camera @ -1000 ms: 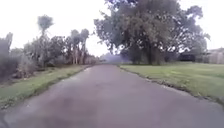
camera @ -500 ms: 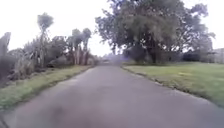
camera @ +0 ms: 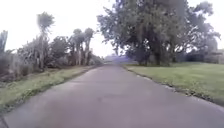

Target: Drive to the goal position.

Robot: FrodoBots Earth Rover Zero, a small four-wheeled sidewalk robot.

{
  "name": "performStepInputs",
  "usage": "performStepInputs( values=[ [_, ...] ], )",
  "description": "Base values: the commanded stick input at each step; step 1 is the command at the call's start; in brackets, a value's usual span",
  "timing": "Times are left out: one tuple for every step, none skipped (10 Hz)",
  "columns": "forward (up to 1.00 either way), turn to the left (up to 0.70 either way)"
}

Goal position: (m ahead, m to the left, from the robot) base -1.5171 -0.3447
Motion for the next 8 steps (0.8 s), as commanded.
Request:
performStepInputs(
  values=[
    [0.85, 0.00],
    [0.85, 0.00],
    [0.85, 0.00],
    [0.85, 0.00],
    [0.85, 0.00],
    [0.85, 0.00],
    [0.85, 0.00],
    [0.85, 0.00]
  ],
)
